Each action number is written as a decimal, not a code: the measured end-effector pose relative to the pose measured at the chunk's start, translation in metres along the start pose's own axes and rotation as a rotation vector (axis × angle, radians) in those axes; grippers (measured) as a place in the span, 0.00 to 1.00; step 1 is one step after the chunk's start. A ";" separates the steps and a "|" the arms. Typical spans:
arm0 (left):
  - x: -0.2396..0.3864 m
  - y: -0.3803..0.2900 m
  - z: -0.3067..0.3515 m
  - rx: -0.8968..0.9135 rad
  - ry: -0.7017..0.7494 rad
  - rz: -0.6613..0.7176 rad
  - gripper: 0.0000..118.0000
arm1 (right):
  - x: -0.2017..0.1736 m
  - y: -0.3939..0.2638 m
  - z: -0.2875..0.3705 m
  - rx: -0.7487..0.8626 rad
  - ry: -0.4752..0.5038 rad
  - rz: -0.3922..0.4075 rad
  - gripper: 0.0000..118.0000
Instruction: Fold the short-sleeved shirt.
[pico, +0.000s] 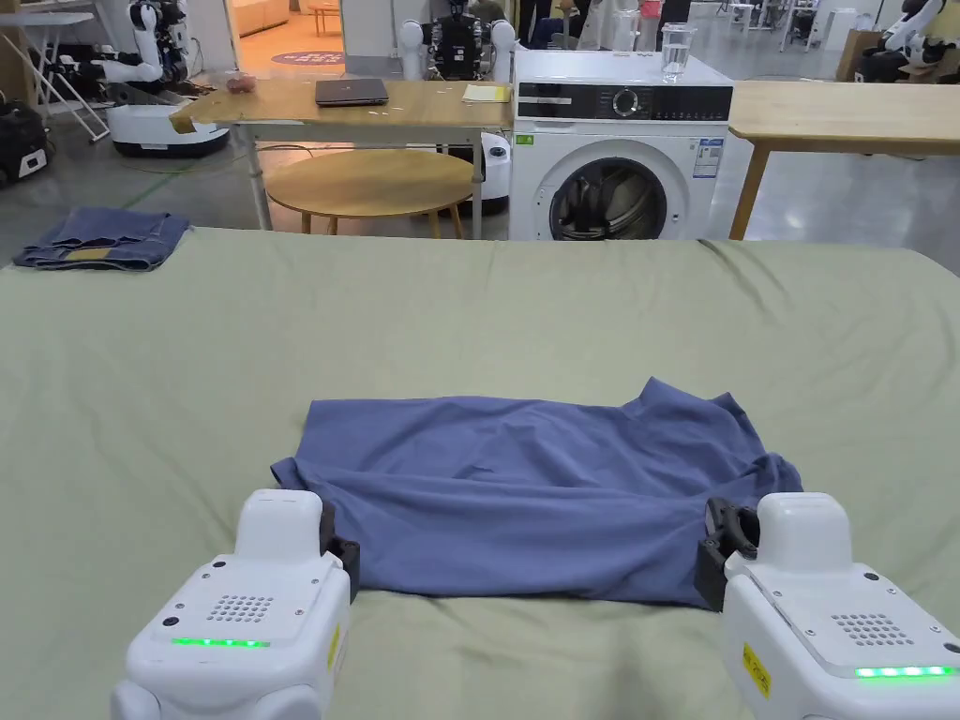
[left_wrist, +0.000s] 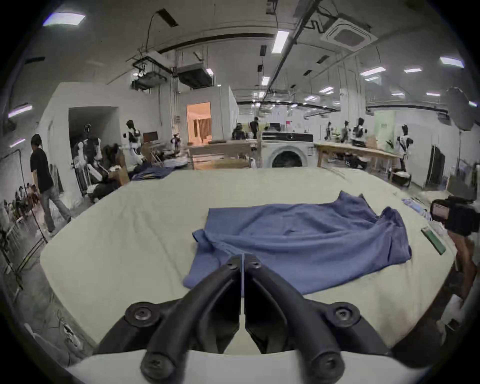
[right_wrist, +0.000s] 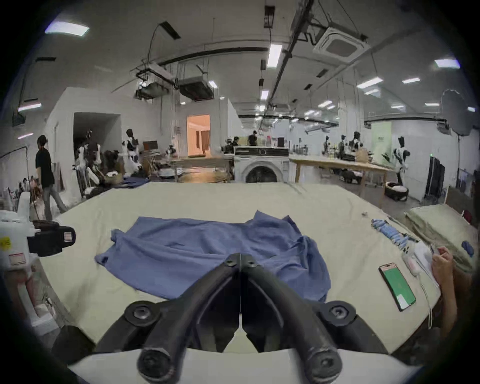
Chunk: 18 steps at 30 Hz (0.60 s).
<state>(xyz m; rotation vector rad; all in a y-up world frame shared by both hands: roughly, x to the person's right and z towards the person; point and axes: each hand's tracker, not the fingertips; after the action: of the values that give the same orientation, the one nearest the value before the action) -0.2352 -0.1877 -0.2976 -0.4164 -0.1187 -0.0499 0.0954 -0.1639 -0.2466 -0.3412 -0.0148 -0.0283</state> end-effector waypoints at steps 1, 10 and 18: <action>-0.004 -0.002 0.000 -0.005 0.005 0.006 0.00 | 0.001 0.000 0.002 0.004 -0.009 -0.003 0.00; -0.079 -0.031 -0.033 -0.219 0.070 0.196 0.30 | 0.018 -0.013 -0.005 -0.028 -0.038 -0.012 0.00; -0.078 -0.012 -0.120 -0.307 0.082 0.038 0.98 | 0.046 -0.024 -0.029 -0.087 -0.095 -0.037 0.00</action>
<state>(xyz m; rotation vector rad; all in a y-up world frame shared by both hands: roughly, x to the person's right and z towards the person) -0.3010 -0.2460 -0.4118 -0.7224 -0.0218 -0.0476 0.1414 -0.1971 -0.2653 -0.4293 -0.1147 -0.0496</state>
